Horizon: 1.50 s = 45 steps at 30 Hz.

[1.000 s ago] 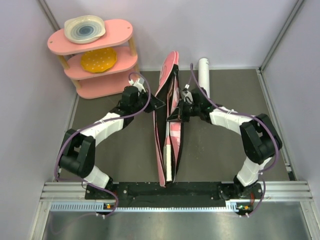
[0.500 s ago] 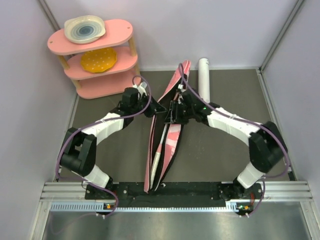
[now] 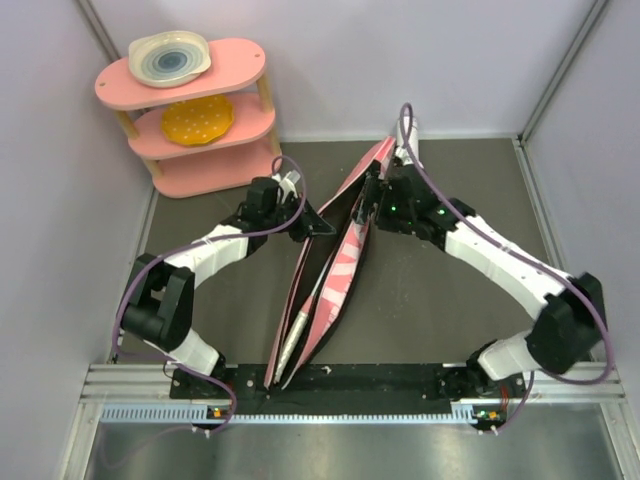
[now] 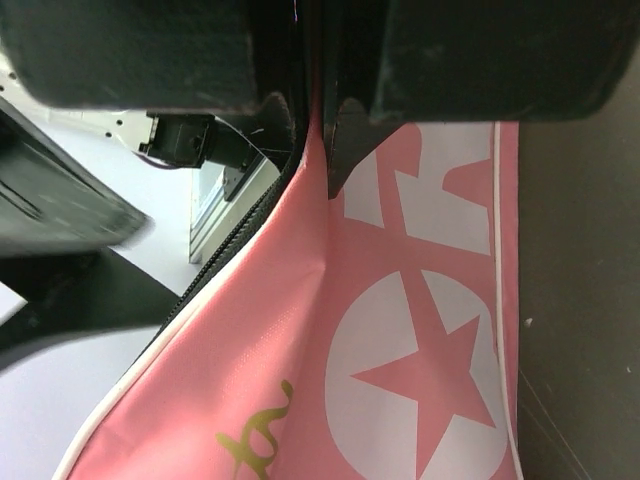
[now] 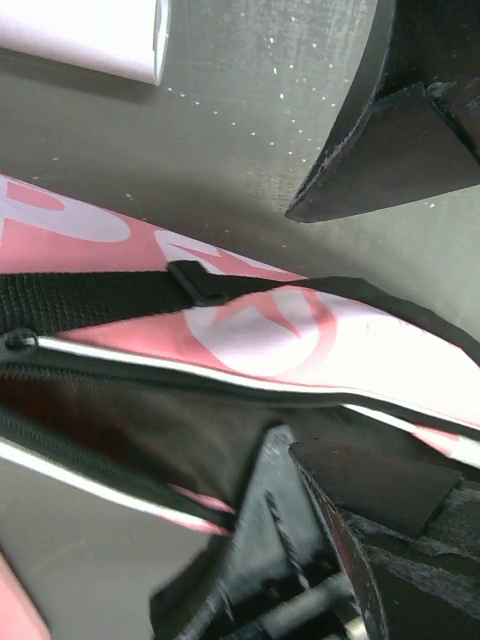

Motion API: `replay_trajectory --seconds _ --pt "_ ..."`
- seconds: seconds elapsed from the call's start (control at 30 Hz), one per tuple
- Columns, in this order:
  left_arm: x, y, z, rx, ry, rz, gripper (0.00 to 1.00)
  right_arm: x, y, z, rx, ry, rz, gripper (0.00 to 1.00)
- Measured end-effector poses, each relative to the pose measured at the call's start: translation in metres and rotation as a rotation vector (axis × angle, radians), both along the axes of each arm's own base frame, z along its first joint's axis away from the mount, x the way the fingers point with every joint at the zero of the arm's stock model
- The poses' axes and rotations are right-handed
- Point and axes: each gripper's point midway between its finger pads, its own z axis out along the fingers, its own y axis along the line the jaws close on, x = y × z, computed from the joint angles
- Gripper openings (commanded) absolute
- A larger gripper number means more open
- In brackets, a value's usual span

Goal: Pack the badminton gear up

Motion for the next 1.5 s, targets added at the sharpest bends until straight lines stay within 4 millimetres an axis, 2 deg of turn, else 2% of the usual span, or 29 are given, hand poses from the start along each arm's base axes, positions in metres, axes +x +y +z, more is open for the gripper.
replay_trajectory --seconds 0.1,0.2,0.3,0.37,0.43,0.47,0.5,0.6,0.67,0.7,0.73,0.77,0.87,0.93,0.97,1.0,1.27,1.3,1.37,1.4,1.5 --pt "-0.002 0.0 0.001 0.01 -0.007 -0.022 0.0 0.013 0.007 -0.028 -0.03 0.075 -0.036 0.76" --pt "-0.003 -0.001 0.001 0.022 -0.017 -0.045 0.0 0.018 0.011 -0.051 -0.048 0.134 -0.062 0.7" --pt "-0.005 -0.001 -0.001 0.029 -0.026 -0.066 0.0 0.019 0.013 -0.059 -0.04 0.161 -0.085 0.6" --pt "-0.005 -0.001 -0.002 0.03 -0.031 -0.079 0.0 0.019 0.014 -0.059 -0.031 0.166 -0.093 0.58" --pt "-0.005 -0.002 -0.002 0.031 -0.037 -0.09 0.0 0.019 0.015 -0.058 -0.018 0.172 -0.102 0.49" --pt "-0.006 -0.002 -0.002 0.032 -0.041 -0.094 0.03 0.019 0.016 -0.058 -0.011 0.175 -0.105 0.47" --pt "-0.005 -0.002 -0.002 0.034 -0.046 -0.098 0.11 0.019 0.016 -0.057 -0.004 0.177 -0.108 0.4" --pt "-0.006 -0.002 -0.002 0.042 -0.054 -0.112 0.22 0.02 0.02 -0.053 0.044 0.171 -0.12 0.25" --pt "-0.007 -0.002 -0.002 0.046 -0.057 -0.123 0.33 0.019 0.02 -0.05 0.083 0.171 -0.128 0.22" --pt "-0.007 -0.002 -0.001 0.047 -0.063 -0.13 0.37 0.019 0.02 -0.047 0.112 0.172 -0.133 0.16" --pt "-0.008 -0.003 -0.001 0.049 -0.065 -0.135 0.46 0.019 0.02 -0.045 0.132 0.172 -0.137 0.15" --pt "-0.009 -0.005 0.0 0.053 -0.072 -0.144 0.5 0.02 0.02 -0.042 0.164 0.172 -0.143 0.15" --pt "-0.016 -0.01 -0.001 0.082 -0.099 -0.173 0.61 0.021 0.02 -0.04 0.226 0.182 -0.148 0.15" --pt "-0.023 -0.016 -0.002 0.118 -0.123 -0.193 0.62 0.02 0.021 -0.041 0.255 0.196 -0.151 0.17" --pt "-0.027 -0.018 -0.002 0.136 -0.138 -0.201 0.68 0.02 0.021 -0.04 0.27 0.2 -0.151 0.19" --pt "-0.03 -0.02 -0.002 0.153 -0.152 -0.208 0.68 0.02 0.022 -0.04 0.287 0.204 -0.151 0.2" --pt "-0.036 -0.023 -0.003 0.267 -0.187 -0.233 0.58 0.013 0.027 -0.035 0.393 0.226 -0.14 0.25" --pt "-0.036 -0.022 -0.002 0.275 -0.186 -0.235 0.51 0.012 0.027 -0.035 0.399 0.227 -0.141 0.25" --pt "-0.035 -0.023 -0.001 0.292 -0.188 -0.241 0.44 0.011 0.028 -0.03 0.419 0.222 -0.136 0.27" --pt "-0.034 -0.023 -0.002 0.3 -0.185 -0.244 0.36 0.01 0.028 -0.028 0.426 0.219 -0.135 0.28" --pt "-0.031 -0.025 -0.008 0.311 -0.167 -0.255 0.25 0.01 0.028 -0.022 0.445 0.21 -0.132 0.34"
